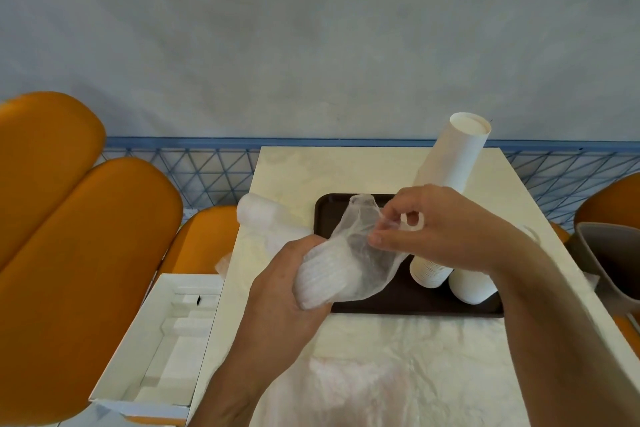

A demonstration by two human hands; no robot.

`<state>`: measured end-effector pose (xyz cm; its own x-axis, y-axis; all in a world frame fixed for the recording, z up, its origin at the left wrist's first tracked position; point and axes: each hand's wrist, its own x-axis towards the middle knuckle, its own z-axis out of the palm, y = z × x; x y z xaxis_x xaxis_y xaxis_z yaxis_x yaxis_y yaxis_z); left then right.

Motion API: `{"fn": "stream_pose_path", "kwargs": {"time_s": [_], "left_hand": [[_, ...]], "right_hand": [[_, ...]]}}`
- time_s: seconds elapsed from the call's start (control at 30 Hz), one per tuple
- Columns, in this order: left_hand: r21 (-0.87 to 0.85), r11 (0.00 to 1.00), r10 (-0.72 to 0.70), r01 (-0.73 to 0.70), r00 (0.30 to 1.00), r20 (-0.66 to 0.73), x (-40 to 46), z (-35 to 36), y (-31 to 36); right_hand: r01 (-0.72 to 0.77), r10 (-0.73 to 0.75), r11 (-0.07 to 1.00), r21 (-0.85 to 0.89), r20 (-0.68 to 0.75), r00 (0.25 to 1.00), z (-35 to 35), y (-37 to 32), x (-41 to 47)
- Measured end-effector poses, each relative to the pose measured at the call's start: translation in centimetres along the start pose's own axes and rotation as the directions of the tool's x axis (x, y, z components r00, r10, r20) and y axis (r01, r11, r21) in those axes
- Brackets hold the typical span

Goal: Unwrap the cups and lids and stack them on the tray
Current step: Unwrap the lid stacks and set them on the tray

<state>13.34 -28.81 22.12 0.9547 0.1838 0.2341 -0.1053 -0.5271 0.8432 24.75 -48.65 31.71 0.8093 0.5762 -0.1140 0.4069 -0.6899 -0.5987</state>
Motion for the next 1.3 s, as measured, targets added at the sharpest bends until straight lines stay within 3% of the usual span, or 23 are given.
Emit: {"fn": "stream_pose_path", "kwargs": {"time_s": [0.07, 0.1, 0.2, 0.27, 0.33, 0.43, 0.5, 0.53, 0.6, 0.63, 0.7, 0.73, 0.87, 0.97, 1.13, 1.23, 1.3], "left_hand": [[0.026, 0.999, -0.041, 0.042, 0.999, -0.029, 0.0, 0.0, -0.1], [0.045, 0.997, -0.061, 0.062, 0.998, -0.033, 0.1, -0.1, -0.2], [0.088, 0.993, -0.077, 0.079, 0.997, -0.023, -0.1, -0.4, -0.3], [0.084, 0.994, -0.075, 0.076, 0.997, -0.010, 0.0, -0.4, -0.2], [0.084, 0.993, -0.080, 0.080, 0.997, -0.002, 0.0, -0.1, -0.3], [0.074, 0.996, -0.064, 0.059, 0.996, 0.067, -0.3, -0.7, 0.1], [0.097, 0.995, -0.035, 0.026, 0.995, 0.093, 0.3, -0.3, 0.3], [0.051, 0.998, -0.032, 0.022, 0.978, 0.207, -0.7, -0.5, -0.6], [0.258, 0.962, -0.112, 0.086, 0.990, 0.088, -1.4, -0.8, -2.5], [0.212, 0.965, -0.165, 0.152, 0.985, 0.044, -1.4, -0.4, -2.7], [0.087, 0.995, -0.055, 0.050, 0.997, 0.056, -0.8, -0.3, -1.0], [0.114, 0.987, -0.115, 0.112, 0.993, 0.027, -0.1, 0.0, 0.0], [-0.030, 0.998, -0.059, 0.061, 0.997, 0.042, -0.2, -0.9, 0.6], [-0.112, 0.989, -0.087, 0.092, 0.995, 0.052, 0.0, -0.6, 1.5], [-0.183, 0.972, -0.121, 0.149, 0.980, 0.156, -0.4, -0.3, 2.6], [-0.118, 0.991, -0.022, 0.054, 0.965, 0.261, -0.4, -0.6, 3.6], [-0.048, 0.998, 0.048, -0.034, 0.940, 0.337, -0.4, -1.0, 4.1]], "right_hand": [[0.073, -0.071, 0.995, 0.068, -0.035, 0.997, 0.0, 0.1, 0.0], [0.112, -0.106, 0.975, 0.191, -0.041, 0.994, -0.2, 0.2, -0.1], [0.185, -0.235, 0.788, 0.587, 0.008, 0.972, -0.8, 0.1, -0.9], [0.153, -0.231, 0.754, 0.639, 0.038, 0.972, -1.1, 0.5, -0.8], [0.115, -0.163, 0.825, 0.553, 0.038, 0.986, -1.3, 1.3, 0.0], [0.088, -0.090, 0.975, 0.203, 0.001, 0.996, -1.2, 1.4, 1.1], [0.153, -0.150, 0.985, 0.081, -0.047, 0.988, -1.0, 0.9, 1.4], [0.202, -0.199, 0.978, 0.047, -0.062, 0.978, -0.8, 0.5, 1.4], [0.236, -0.235, 0.970, 0.054, -0.028, 0.972, -0.5, -0.4, 1.2], [0.226, -0.227, 0.969, 0.099, 0.005, 0.974, -0.3, -0.7, 1.0], [0.212, -0.226, 0.962, 0.173, 0.065, 0.972, 0.2, -1.0, 0.7], [0.230, -0.249, 0.957, 0.175, 0.097, 0.964, 0.5, -1.0, 0.6], [0.193, -0.243, 0.962, 0.192, 0.288, 0.926, 1.2, -0.8, 0.4], [0.218, -0.252, 0.966, 0.136, 0.339, 0.906, 1.8, -1.1, 0.3], [0.338, -0.319, 0.941, -0.012, 0.295, 0.901, 2.3, -2.8, 0.6], [0.316, -0.263, 0.943, -0.109, 0.338, 0.904, 2.3, -3.1, 0.7], [0.279, -0.244, 0.959, -0.049, 0.357, 0.902, 2.3, -3.0, 0.7]]}}
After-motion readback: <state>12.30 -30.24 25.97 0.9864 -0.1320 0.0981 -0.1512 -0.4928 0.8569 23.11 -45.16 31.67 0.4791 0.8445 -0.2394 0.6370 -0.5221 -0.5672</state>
